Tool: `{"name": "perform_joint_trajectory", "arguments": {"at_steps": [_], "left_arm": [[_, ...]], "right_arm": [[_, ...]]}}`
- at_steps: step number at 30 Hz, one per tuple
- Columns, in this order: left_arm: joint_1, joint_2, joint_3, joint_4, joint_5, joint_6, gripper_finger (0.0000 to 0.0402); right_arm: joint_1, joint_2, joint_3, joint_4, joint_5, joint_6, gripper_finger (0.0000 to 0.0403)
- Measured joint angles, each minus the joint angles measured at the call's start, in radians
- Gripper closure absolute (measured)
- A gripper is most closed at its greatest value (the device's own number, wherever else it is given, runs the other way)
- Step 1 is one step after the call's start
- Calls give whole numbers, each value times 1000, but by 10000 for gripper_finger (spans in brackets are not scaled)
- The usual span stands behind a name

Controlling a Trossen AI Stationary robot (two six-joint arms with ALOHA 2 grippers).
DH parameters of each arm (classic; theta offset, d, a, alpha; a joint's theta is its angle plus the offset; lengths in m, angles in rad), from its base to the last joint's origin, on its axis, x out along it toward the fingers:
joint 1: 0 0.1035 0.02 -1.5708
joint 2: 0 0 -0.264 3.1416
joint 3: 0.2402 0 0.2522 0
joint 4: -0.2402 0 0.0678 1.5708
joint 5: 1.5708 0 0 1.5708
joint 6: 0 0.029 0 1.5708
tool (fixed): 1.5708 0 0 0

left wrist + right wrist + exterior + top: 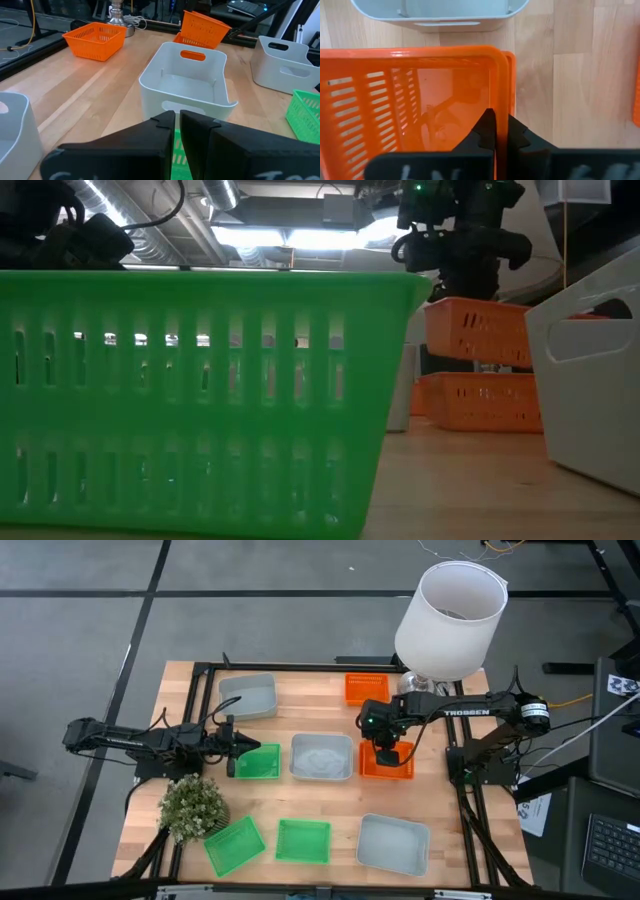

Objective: Stack baskets by color
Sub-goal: Stack the bottom orange bin on top of the middle orange bin

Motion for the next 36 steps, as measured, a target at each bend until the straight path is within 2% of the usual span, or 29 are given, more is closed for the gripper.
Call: {"name": "perform_joint_trajectory", "arguments": {"at_steps": [14, 25, 36], "left_arm": [[0, 0, 0, 0, 0, -1, 380], [0, 0, 0, 0, 0, -1, 380], [0, 0, 0, 0, 0, -1, 380]], "right_arm": [[0, 0, 0, 0, 0, -14, 377], [0, 0, 0, 0, -1, -30, 321], [0, 0, 18, -11, -1, -25, 317]]}}
